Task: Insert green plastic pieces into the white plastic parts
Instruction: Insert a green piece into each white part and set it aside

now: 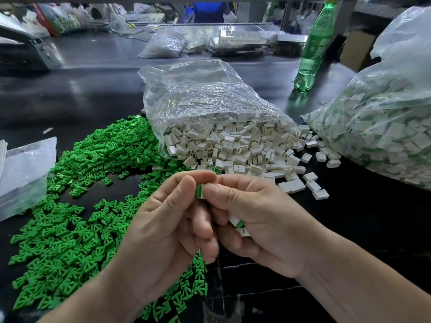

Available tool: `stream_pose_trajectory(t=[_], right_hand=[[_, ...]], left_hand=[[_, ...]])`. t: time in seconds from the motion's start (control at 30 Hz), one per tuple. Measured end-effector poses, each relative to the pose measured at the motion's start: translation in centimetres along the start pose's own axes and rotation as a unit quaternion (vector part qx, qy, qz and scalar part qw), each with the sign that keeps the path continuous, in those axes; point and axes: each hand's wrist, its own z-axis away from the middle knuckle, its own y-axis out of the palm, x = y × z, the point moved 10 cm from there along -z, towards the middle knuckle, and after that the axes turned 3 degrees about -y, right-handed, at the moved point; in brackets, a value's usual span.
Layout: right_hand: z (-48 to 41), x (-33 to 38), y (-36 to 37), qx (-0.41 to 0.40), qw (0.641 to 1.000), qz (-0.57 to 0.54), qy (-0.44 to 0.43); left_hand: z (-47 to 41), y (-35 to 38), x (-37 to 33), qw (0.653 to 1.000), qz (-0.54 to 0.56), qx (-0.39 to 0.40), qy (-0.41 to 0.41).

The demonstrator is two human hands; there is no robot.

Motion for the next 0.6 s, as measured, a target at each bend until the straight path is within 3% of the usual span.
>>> stream_pose_trajectory(t=[0.13, 0.3, 0.47, 0.6], right_hand=[[0.2, 0.4, -0.2, 0.002, 1.0, -0.014, -0.01], [0.1, -0.2, -0.7, -0.011, 1.0, -0.007, -0.005], [-0.1, -1.2, -1.5, -0.047, 0.998, -0.027, 0.025], [-0.2, 0.6, -1.4, 0.009, 0.975, -0.223, -0.012]], left_hand=[[0.1, 0.7, -0.6, 0.999, -0.02, 0.034, 0.007], [0.1, -0.4, -1.3, 0.98, -0.183, -0.053, 0.057], [1.1, 0.3, -3.5, 0.888, -0.417, -0.117, 0.156], [1.6, -0.2, -4.4, 0.841, -0.491, -0.148, 0.171]])
